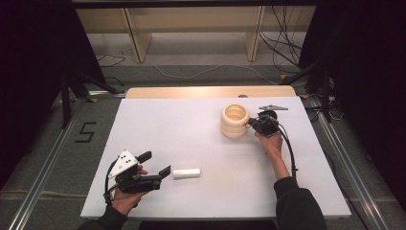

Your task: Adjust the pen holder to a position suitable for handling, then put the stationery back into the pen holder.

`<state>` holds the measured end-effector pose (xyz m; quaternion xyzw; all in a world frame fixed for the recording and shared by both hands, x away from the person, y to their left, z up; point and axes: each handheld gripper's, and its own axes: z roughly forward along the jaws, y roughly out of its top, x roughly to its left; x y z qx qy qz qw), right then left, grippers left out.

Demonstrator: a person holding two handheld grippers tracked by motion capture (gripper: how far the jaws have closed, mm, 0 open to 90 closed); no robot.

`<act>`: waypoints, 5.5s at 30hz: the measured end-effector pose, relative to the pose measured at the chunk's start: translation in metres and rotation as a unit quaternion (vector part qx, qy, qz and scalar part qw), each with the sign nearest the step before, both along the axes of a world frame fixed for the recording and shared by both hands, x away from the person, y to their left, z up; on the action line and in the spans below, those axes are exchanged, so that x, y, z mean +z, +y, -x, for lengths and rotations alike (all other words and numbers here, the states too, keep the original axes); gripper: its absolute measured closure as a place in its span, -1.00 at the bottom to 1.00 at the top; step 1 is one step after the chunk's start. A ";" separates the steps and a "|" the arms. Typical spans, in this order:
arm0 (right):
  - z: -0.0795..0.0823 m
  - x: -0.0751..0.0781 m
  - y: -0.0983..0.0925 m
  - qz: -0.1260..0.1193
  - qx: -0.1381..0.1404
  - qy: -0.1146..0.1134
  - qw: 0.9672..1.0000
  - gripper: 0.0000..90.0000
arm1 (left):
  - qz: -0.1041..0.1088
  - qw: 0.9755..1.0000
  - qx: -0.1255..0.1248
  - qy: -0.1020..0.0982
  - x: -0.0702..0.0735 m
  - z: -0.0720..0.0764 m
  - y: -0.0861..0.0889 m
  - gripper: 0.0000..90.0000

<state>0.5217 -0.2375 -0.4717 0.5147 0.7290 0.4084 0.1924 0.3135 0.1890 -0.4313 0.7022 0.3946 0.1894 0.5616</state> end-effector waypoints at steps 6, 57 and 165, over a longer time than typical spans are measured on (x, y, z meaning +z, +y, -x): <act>-0.001 -0.001 0.014 0.000 0.009 0.001 1.000 1.00 | -0.001 1.000 0.001 0.000 0.000 0.000 0.000 -0.81; 0.048 0.037 0.043 -0.022 0.079 -0.031 0.996 0.39 | 0.006 1.000 0.010 0.001 0.001 0.001 0.004 -0.81; 0.117 0.027 0.200 0.181 0.433 0.051 0.882 -0.43 | 0.022 0.999 0.049 -0.007 0.003 0.004 0.013 -0.83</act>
